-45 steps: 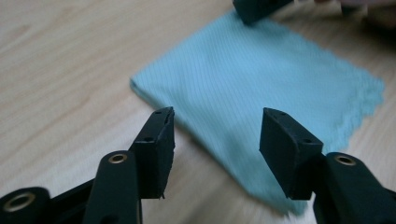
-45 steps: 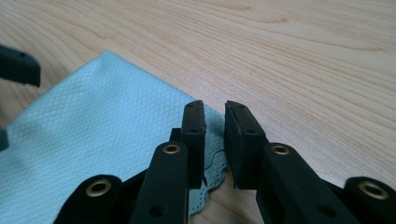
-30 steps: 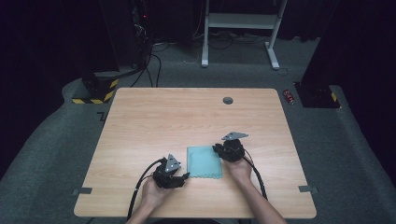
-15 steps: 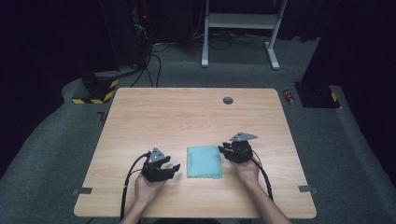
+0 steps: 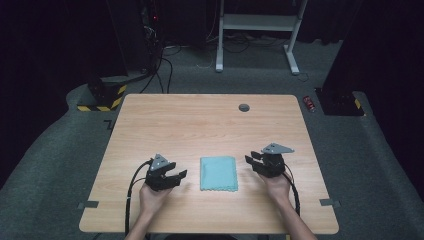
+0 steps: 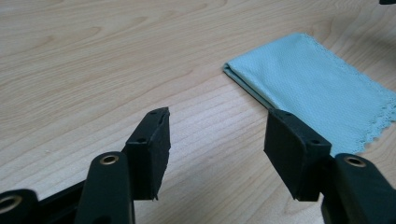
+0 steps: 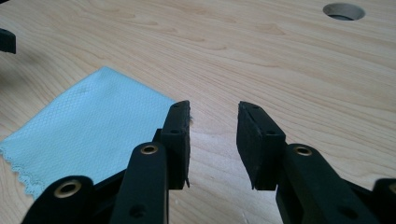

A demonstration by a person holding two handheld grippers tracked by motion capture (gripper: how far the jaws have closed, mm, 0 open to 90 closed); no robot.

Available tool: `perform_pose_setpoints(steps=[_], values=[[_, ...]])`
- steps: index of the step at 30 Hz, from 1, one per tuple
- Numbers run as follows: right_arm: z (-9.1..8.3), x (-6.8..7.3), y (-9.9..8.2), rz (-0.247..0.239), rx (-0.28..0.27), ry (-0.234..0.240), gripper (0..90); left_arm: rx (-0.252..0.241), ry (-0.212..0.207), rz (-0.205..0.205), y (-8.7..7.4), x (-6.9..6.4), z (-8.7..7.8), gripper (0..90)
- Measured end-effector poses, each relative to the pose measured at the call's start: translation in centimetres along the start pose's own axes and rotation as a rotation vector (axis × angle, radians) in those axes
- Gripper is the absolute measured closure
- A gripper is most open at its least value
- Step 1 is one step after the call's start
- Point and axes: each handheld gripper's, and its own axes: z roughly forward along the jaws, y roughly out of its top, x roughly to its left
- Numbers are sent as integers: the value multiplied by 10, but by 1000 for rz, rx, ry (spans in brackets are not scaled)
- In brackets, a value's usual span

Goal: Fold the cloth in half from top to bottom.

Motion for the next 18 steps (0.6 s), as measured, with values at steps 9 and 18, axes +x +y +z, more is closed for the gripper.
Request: perform_pose_setpoints(steps=[9,18], values=[[-16,-6,-5,18,-29,-13,640,-22,9,-19,0,5,-6,410],[-31,-12,-14,39,-49,-29,636,-39,15,-33,-1,9,-12,407]])
